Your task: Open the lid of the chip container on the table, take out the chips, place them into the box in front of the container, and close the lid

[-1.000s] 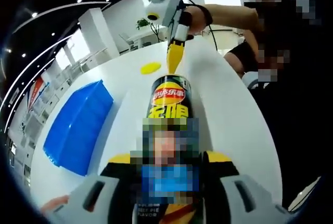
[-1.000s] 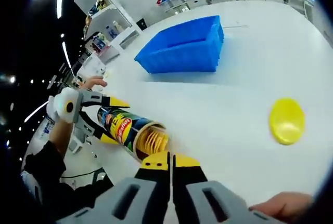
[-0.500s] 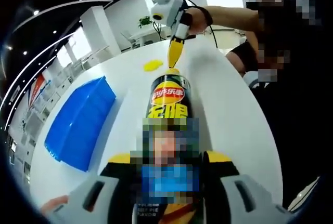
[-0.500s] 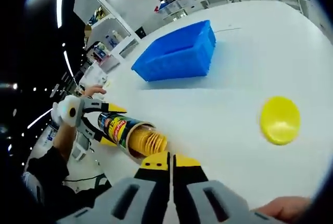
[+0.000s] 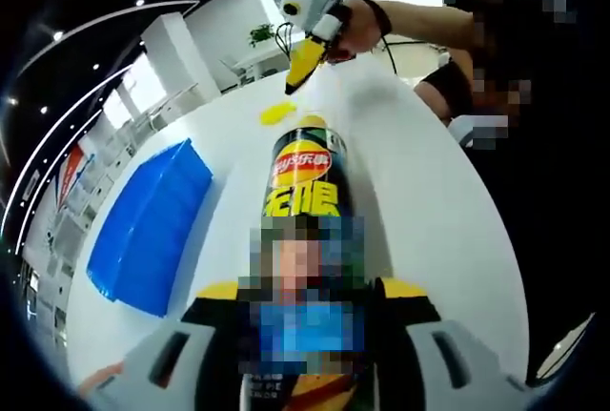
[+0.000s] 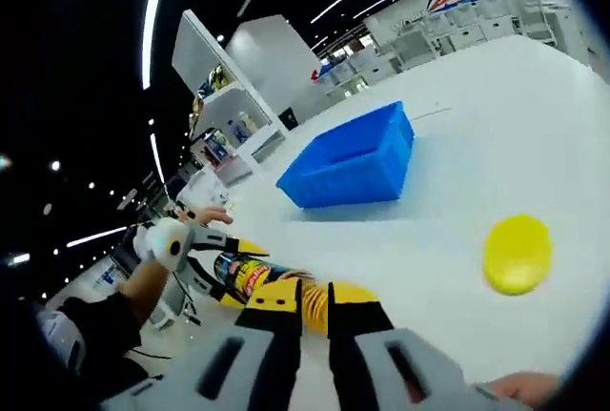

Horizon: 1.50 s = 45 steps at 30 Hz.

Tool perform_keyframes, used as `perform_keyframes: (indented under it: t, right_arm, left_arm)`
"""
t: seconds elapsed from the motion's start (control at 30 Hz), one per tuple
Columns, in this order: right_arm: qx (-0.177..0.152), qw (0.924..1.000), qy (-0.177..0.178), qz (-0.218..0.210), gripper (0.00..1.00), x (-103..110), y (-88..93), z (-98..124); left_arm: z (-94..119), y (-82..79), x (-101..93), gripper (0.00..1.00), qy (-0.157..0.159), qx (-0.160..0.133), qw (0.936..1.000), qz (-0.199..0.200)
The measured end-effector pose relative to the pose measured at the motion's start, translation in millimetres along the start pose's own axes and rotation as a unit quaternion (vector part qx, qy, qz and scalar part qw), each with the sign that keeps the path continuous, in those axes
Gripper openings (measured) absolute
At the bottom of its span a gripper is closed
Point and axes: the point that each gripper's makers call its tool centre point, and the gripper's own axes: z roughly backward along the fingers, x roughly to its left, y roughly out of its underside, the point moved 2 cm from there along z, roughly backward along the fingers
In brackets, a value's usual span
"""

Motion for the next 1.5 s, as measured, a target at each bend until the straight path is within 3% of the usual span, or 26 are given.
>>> perform_keyframes:
  t: [0.07,0.17,0.27,0.43,0.63,0.77,1.07,1.3,1.5]
  right_arm:
    - [0.014,0.9992,-0.019,-0.031,0.07,8,1.9,-1]
    - [0.051,0.9971,-0.036,-0.043,0.07,17,13.9,-6]
    - [0.089,0.9951,-0.020,-0.037,0.07,15,27.1,-10]
    - [0.119,0.9923,0.019,-0.030,0.07,5,35.8,-12]
    - [0.122,0.9910,0.049,-0.025,0.07,0,35.4,-13]
    - [0.140,0.9873,0.073,-0.016,0.07,-6,43.2,-14]
    - [0.136,0.9862,0.091,-0.028,0.07,-10,40.3,-12]
    - [0.105,0.9869,0.076,-0.096,0.06,-12,42.6,-14]
    - [0.105,0.9867,0.097,-0.077,0.01,-16,38.9,-16]
  left_arm:
    - [0,-0.3,-0.6,0.53,0.000,0.000,1.0000,0.001]
    - [0,-1.4,-2.2,0.53,0.002,-0.004,1.0000,0.004]
    - [0,-2.4,-3.6,0.54,0.003,-0.006,1.0000,0.007]
    - [-1,-5.3,-7.7,0.54,0.003,-0.008,0.9999,0.005]
    - [-2,-5.4,-6.9,0.54,-0.002,-0.014,0.9999,-0.003]
    - [-1,-5.2,-8.1,0.54,-0.011,-0.016,0.9997,-0.014]
    - [1,-3.1,-6.3,0.54,-0.025,-0.017,0.9991,-0.029]
    - [1,-2.3,-3.8,0.54,-0.026,-0.022,0.9990,-0.029]
    - [1,-1.6,-1.0,0.54,-0.025,-0.025,0.9989,-0.030]
